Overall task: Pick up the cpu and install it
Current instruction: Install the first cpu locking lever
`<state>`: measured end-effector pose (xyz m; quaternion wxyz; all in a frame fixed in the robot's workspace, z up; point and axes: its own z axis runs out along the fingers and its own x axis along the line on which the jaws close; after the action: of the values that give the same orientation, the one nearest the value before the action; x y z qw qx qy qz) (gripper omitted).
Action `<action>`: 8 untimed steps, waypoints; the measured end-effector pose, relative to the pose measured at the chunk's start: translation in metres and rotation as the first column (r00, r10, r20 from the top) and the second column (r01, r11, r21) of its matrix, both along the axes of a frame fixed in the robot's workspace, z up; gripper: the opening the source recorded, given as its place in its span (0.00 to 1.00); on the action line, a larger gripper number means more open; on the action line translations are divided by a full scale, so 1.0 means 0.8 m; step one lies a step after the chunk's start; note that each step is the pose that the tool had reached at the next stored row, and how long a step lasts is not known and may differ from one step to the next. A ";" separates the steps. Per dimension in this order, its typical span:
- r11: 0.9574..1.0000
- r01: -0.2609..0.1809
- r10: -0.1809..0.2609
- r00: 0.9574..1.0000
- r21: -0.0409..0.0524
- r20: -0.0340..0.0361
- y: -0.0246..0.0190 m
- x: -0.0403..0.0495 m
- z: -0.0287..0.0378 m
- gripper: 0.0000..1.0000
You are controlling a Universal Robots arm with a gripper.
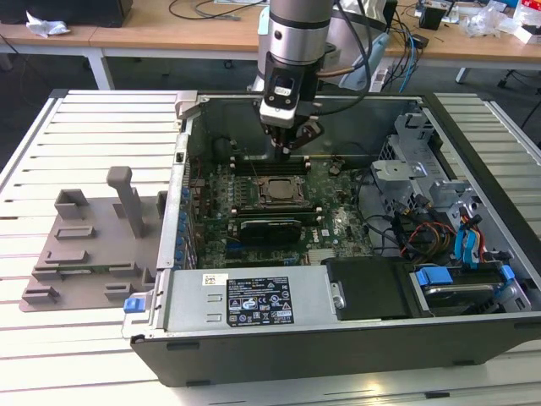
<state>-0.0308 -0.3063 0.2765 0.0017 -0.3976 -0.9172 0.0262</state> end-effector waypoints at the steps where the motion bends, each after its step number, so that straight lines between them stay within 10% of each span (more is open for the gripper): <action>1: 1.000 -0.015 0.015 1.000 0.000 0.000 0.0000 0.000 0.0000 0.11; 8: 0.994 -0.105 0.105 0.994 0.000 0.000 0.0000 0.000 0.0000 0.11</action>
<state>-0.0308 -0.3063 0.2765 0.0003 -0.3487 -0.9369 0.0262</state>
